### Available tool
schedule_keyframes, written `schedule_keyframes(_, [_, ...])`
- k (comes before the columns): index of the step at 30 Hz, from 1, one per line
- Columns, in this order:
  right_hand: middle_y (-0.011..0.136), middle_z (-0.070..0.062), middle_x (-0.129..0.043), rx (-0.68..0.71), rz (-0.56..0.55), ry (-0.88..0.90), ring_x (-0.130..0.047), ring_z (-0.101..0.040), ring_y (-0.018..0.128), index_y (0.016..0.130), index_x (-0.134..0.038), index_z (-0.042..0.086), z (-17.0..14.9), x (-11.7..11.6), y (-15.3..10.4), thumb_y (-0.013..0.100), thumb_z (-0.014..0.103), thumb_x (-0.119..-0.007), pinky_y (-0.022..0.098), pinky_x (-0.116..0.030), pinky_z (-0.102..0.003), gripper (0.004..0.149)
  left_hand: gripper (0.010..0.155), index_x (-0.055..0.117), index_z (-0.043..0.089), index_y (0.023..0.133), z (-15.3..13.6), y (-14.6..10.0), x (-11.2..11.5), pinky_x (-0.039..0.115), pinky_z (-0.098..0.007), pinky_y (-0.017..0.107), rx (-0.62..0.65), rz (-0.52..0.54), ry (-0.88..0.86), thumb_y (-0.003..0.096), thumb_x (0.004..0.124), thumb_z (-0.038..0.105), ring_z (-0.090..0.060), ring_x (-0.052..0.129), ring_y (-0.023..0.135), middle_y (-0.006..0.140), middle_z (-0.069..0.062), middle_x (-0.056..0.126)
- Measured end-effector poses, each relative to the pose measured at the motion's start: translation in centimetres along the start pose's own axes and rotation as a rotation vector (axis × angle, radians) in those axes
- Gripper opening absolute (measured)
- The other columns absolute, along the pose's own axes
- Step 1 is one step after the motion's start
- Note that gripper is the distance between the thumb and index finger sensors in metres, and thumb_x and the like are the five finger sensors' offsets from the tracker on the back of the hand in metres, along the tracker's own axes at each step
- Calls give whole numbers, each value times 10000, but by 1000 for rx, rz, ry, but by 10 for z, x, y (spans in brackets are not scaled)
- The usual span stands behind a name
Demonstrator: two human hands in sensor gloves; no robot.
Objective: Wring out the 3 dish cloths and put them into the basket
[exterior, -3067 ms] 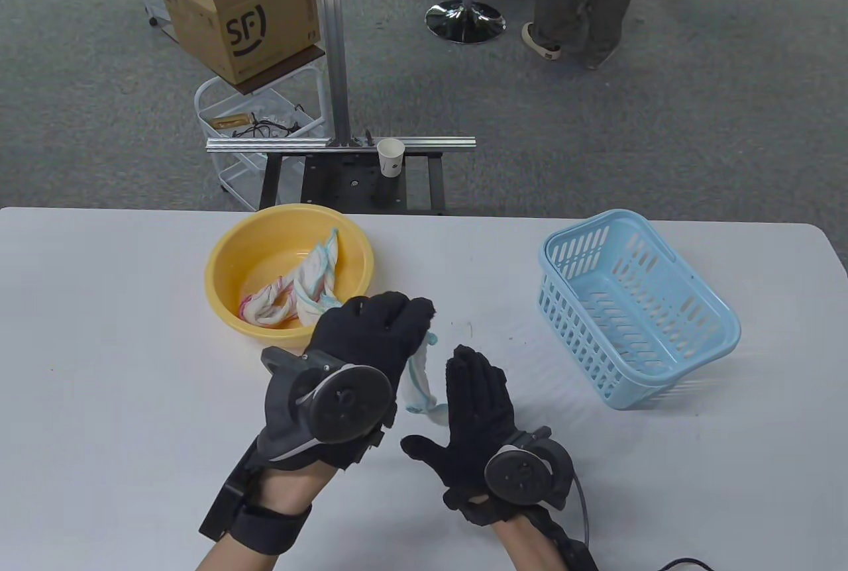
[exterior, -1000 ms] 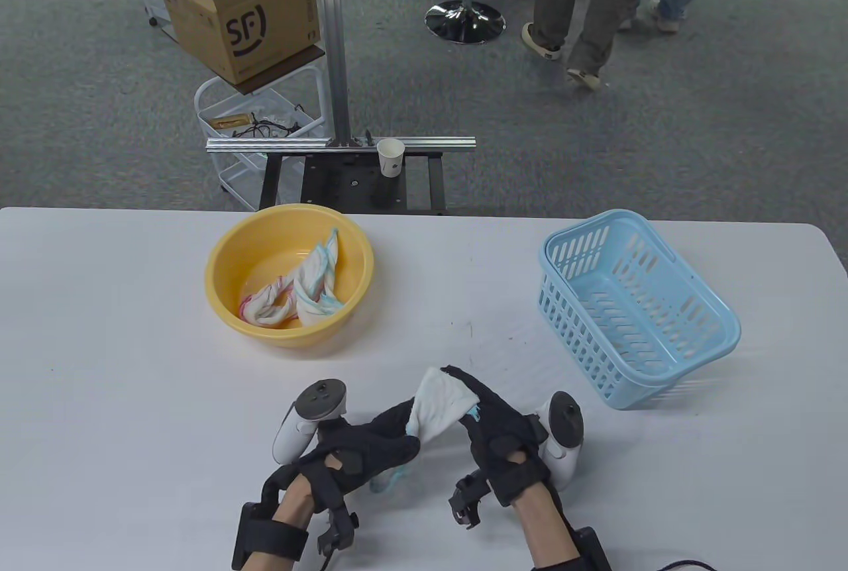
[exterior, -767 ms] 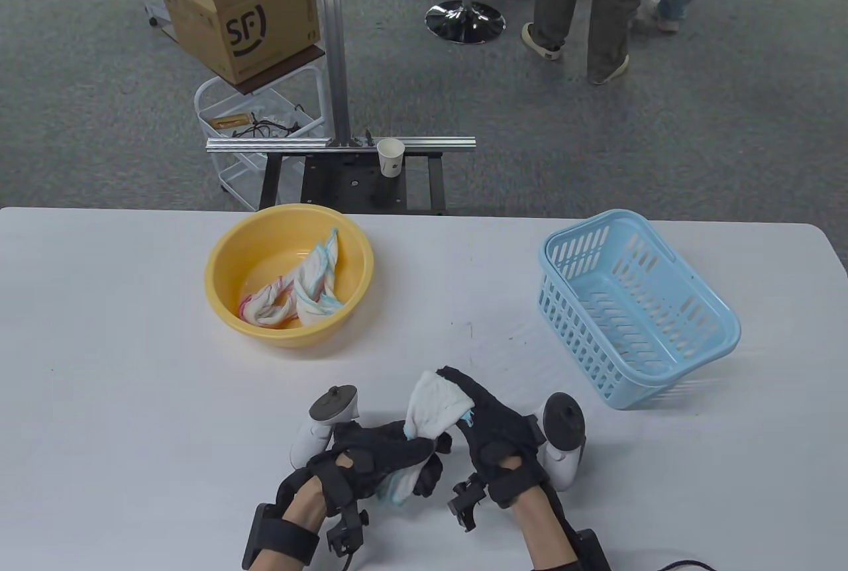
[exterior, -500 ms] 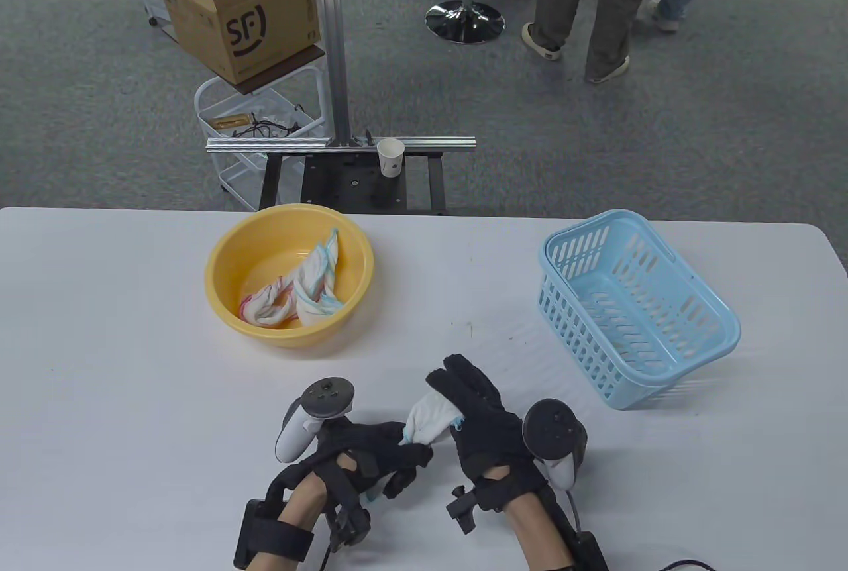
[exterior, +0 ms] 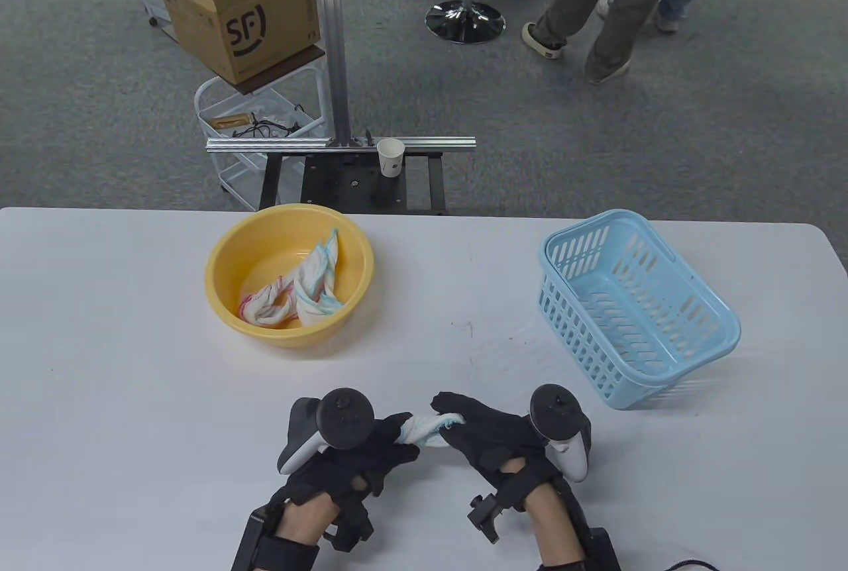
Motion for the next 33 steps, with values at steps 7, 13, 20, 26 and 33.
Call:
schedule_keyframes(7, [535, -110, -1026, 12, -87, 61, -1017, -325, 453, 929, -766, 51, -2, 3, 1, 472, 582, -849, 449, -807, -576, 705, 827, 543, 243, 1075, 15, -7, -7, 815, -486, 440, 58, 106, 81, 367, 921, 441, -218, 998, 338, 526, 5, 997])
schedule_keyframes(13, [352, -67, -1048, -48, -177, 161, -1038, -262, 271, 877, -816, 28, -11, 8, -1, 466, 560, -847, 344, -857, -533, 673, 766, 614, 386, 1054, 43, -17, -10, 818, -490, 445, 186, 235, 237, 363, 939, 433, -230, 1008, 334, 518, 0, 1012])
schedule_keyframes(20, [318, -64, -1063, -138, -213, 238, -1045, -264, 237, 872, -815, 7, -24, 14, -5, 489, 577, -792, 321, -865, -526, 687, 608, 818, 240, 954, 46, -15, -5, 861, -459, 313, 203, 261, 192, 414, 904, 505, -182, 990, 156, 342, 34, 1025])
schedule_keyframes(26, [509, -130, -1043, 24, -329, 167, -1018, -356, 439, 931, -734, 12, -6, 25, -10, 528, 552, -731, 442, -799, -588, 674, 595, 892, 137, 871, 6, -13, -20, 876, -438, 225, 64, 305, -107, 429, 888, 536, -156, 968, 55, 243, 60, 1024])
schedule_keyframes(33, [1074, -204, -596, 364, -269, -619, -617, -508, 959, 1079, -485, 203, 52, -16, -18, 536, 406, -794, 670, -502, -716, 657, 610, 920, 67, 806, -46, -8, -15, 875, -428, 187, -105, 222, -637, 454, 857, 562, -149, 955, 16, 208, 68, 1023])
Point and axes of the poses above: the tracker on the back of each hand, its own z axis roughly to the thumb side, its own y axis roughly from the wrist to the fingertips, x = y × z, the point moved 4 cm from there along y, roughly from the wrist to the fingertips
